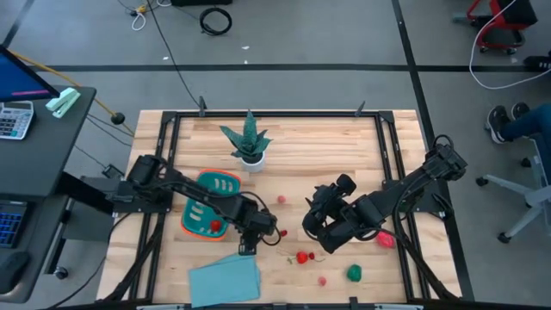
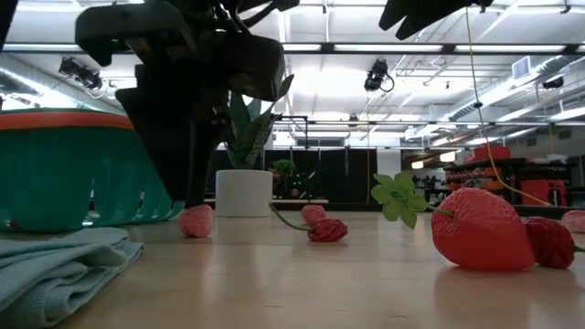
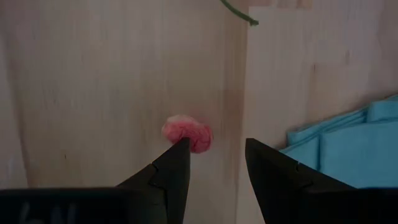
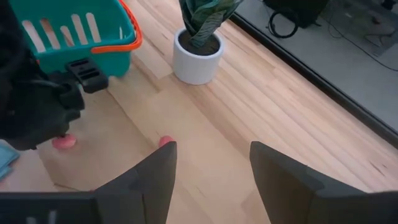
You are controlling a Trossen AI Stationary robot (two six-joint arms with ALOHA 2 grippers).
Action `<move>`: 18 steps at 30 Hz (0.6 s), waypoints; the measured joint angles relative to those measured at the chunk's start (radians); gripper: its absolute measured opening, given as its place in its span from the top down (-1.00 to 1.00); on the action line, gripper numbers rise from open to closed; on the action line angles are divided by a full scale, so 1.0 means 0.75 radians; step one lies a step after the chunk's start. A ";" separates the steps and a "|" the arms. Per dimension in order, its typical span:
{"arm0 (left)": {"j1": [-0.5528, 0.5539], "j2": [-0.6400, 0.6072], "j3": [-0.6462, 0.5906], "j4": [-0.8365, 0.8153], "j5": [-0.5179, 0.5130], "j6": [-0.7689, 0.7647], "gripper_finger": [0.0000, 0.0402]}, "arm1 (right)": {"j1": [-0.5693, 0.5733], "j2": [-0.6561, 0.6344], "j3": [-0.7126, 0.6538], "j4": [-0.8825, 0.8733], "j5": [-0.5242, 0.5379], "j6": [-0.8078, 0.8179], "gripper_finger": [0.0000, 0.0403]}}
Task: Pick and placing Produce into tupperware
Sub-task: Put the pink peach into the blue basket
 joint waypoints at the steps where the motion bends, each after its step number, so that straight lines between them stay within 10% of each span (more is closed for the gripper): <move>1: 0.003 0.003 0.000 0.000 0.000 0.001 0.19 | 0.000 0.000 0.000 0.001 0.000 0.000 -0.06; 18: 0.056 0.025 -0.002 -0.008 -0.043 0.059 0.19 | 0.000 0.001 0.001 0.003 0.000 0.001 -0.06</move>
